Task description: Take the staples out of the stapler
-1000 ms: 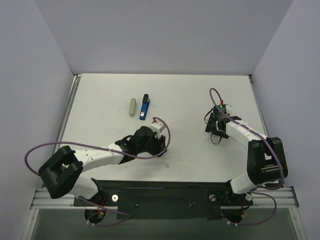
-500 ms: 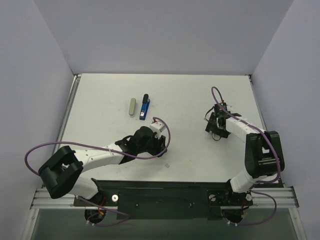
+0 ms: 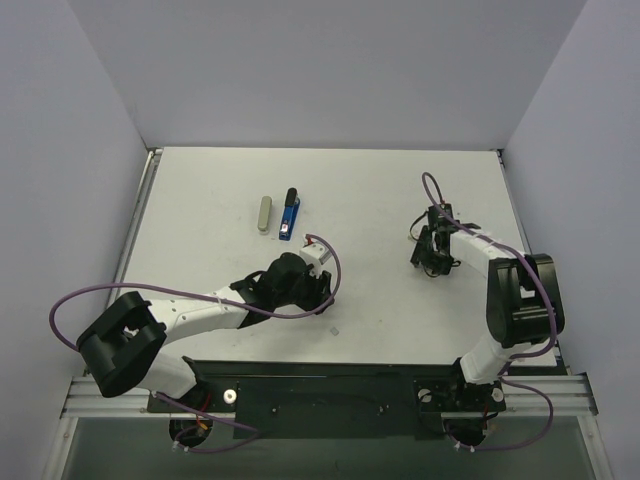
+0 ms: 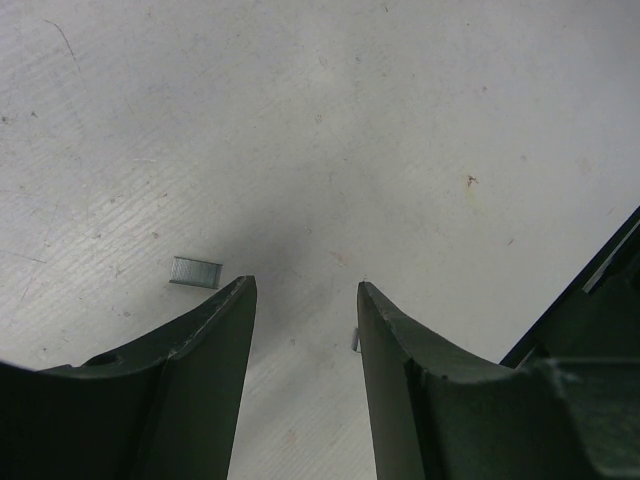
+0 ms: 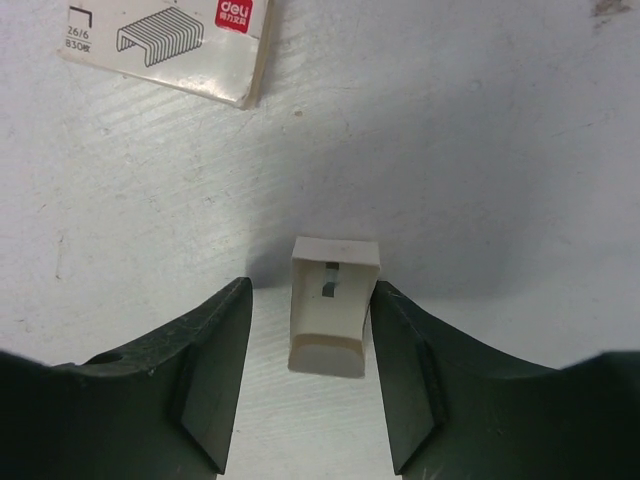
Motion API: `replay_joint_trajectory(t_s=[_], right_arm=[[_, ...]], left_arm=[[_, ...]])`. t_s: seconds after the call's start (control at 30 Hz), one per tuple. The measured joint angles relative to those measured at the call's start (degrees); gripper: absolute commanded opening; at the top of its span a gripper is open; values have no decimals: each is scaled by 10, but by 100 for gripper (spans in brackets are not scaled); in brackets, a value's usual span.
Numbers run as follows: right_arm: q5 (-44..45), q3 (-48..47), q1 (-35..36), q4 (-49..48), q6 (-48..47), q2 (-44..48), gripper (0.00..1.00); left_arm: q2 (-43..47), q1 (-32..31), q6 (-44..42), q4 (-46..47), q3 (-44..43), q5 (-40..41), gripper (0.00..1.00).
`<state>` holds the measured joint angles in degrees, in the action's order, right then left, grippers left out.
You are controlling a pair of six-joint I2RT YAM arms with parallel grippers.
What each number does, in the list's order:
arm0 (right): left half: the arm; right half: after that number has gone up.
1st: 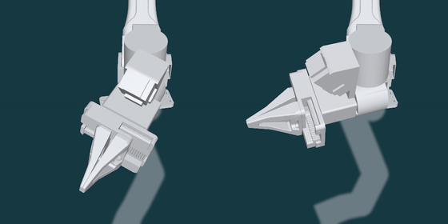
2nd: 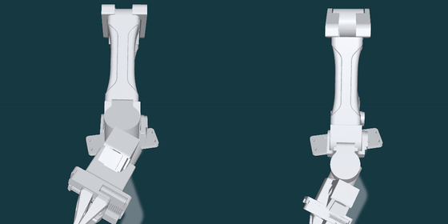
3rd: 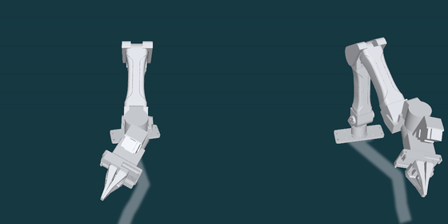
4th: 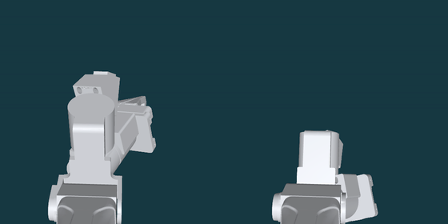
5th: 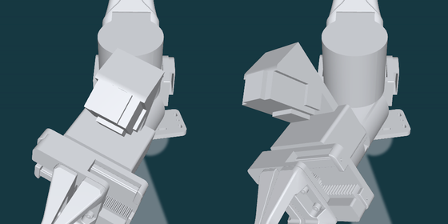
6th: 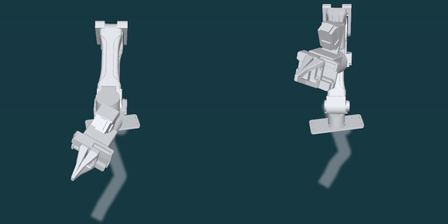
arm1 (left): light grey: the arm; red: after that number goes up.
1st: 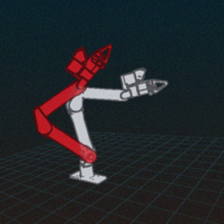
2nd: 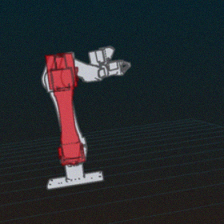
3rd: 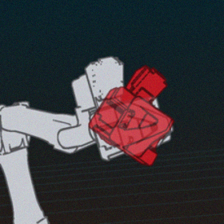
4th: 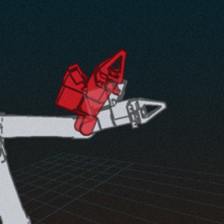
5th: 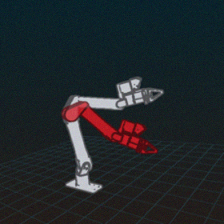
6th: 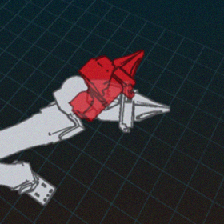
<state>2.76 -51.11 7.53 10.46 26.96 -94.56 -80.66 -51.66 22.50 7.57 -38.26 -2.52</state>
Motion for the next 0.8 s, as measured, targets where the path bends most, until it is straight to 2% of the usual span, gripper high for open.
replay_joint_trajectory(t_s=[0.4, 0.67, 0.8], right_arm=[[-44, -10, 5, -4, 0, -9, 26], [-58, -34, 45, 0, -9, -30, 26], [-58, -61, 87, 12, -31, -50, 26]], left_arm=[[0, 0, 0, 0, 0, 0, 55], [0, 0, 0, 0, 0, 0, 55], [0, 0, 0, 0, 0, 0, 55]])
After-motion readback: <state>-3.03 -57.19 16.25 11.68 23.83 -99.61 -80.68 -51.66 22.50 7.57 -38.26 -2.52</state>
